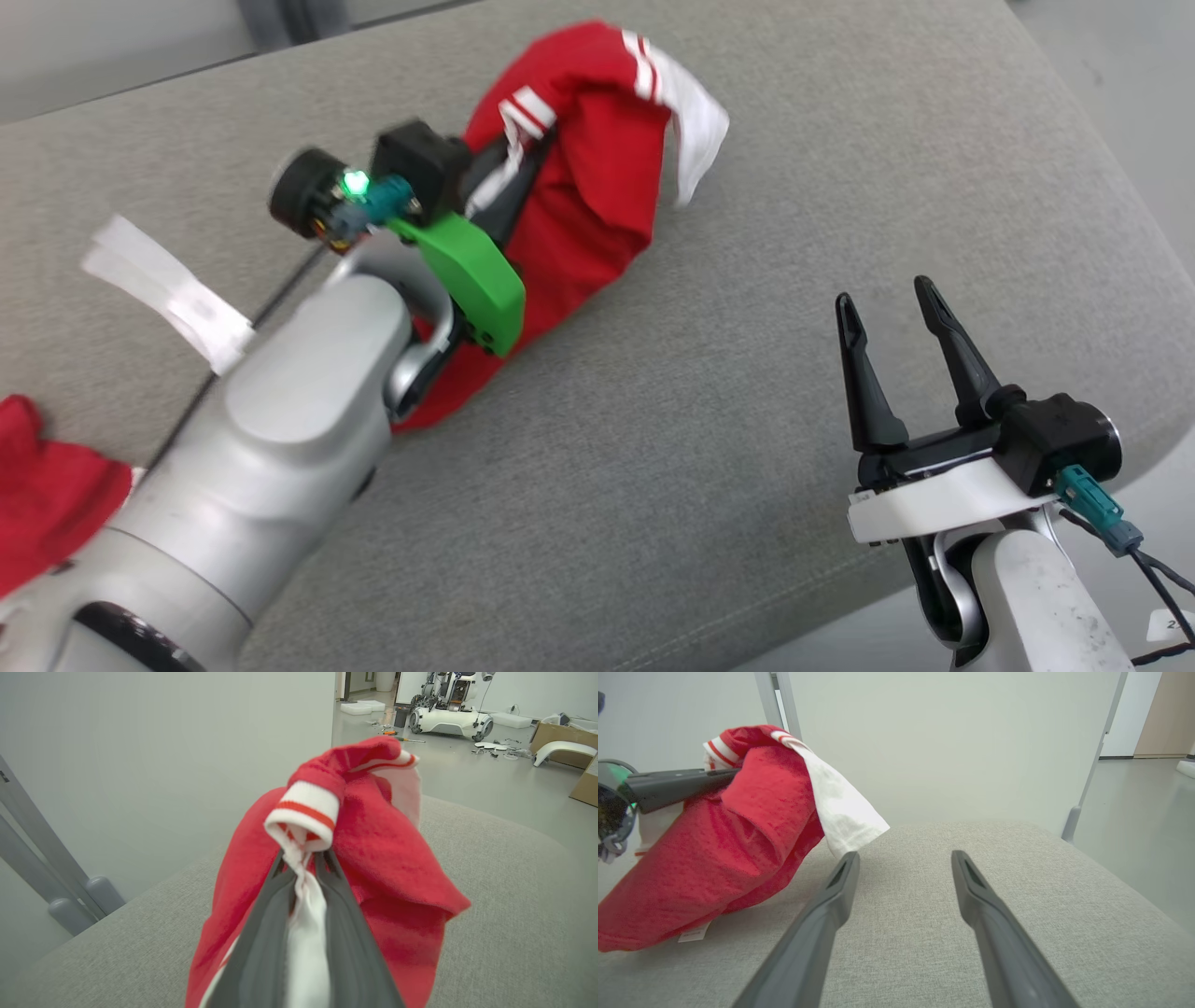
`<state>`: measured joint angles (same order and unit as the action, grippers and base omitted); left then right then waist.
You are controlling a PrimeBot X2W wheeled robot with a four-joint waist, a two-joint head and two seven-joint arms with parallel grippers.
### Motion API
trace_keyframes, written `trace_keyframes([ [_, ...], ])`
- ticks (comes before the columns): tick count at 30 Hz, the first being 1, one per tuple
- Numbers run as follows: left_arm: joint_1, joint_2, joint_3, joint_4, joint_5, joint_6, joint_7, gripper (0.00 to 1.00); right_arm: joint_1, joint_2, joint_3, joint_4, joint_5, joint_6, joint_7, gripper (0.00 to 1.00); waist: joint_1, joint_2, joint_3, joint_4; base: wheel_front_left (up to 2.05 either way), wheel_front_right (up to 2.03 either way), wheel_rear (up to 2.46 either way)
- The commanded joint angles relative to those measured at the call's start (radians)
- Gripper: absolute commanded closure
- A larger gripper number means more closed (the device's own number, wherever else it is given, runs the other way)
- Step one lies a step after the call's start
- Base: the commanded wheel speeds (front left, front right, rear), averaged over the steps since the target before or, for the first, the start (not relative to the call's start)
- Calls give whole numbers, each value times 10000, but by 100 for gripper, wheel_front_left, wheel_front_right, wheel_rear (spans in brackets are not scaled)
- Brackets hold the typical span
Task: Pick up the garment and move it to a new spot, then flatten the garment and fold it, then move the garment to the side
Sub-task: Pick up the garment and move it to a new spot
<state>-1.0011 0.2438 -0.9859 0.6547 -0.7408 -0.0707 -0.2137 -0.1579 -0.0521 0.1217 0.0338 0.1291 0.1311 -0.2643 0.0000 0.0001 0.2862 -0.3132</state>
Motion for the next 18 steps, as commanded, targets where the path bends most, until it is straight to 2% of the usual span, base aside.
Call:
trace_keyframes([
  [1,200,-162,-6,259,105,20,-218,100,-103,24,32,-73,103,-6,-2,0,0,-1,659,-680,0,0,0],
  [4,471,-690,135,787,208,-16,-468,100,-183,25,53,-132,192,-6,-2,0,0,-1,925,-725,0,0,0],
  [5,580,-793,96,962,265,-79,-479,71,-177,25,51,-122,215,-6,-2,0,0,-1,958,-706,0,0,0],
  [6,592,-865,26,1110,490,-106,-512,0,-162,23,56,-106,226,-6,-2,0,0,-1,990,-658,0,0,0],
  [9,673,-1114,279,899,788,-175,-519,0,-64,23,30,-93,167,-6,-2,0,0,-1,920,-373,0,0,0],
  [12,1141,-1174,744,70,1292,-180,-514,0,94,17,-19,-5,44,-6,-1,0,0,-1,645,120,0,0,0],
  [18,2683,-769,2176,-2290,2424,196,-516,0,263,10,-47,78,-304,-6,-1,0,0,-1,-153,1321,0,0,0],
])
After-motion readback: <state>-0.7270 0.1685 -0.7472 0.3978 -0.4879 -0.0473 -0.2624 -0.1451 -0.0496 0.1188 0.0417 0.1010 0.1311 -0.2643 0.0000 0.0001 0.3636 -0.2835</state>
